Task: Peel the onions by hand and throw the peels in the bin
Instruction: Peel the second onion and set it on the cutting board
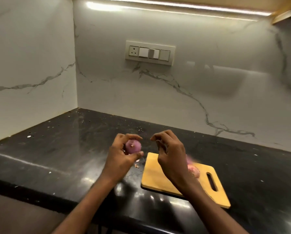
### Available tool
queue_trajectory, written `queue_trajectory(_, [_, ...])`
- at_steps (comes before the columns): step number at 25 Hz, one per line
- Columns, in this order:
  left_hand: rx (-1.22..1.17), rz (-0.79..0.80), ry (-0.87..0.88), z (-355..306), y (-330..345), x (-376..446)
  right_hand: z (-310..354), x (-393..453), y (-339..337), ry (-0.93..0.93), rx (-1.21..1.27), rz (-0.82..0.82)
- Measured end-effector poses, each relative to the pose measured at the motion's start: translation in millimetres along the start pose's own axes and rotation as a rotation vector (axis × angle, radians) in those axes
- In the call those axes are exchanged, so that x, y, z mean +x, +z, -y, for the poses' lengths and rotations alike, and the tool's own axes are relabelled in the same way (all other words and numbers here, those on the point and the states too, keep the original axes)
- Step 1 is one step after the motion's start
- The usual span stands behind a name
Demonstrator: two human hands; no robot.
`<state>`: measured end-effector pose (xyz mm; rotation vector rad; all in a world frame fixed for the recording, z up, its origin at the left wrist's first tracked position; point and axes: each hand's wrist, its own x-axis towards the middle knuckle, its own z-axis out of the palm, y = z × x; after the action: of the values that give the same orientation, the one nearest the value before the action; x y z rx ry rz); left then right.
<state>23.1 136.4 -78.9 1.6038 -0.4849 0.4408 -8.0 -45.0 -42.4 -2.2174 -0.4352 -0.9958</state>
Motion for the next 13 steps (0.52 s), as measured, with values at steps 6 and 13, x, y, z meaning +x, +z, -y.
queue_trajectory(6, [0.190,0.154,-0.007,-18.4,76.8,-37.6,-28.2,-41.6,-71.3,0.145,-0.148,-0.096])
queue_trajectory(13, [0.525,0.268,0.031,-9.7,95.4,-44.4,-57.4,-75.1,-95.9,0.307,-0.256,0.205])
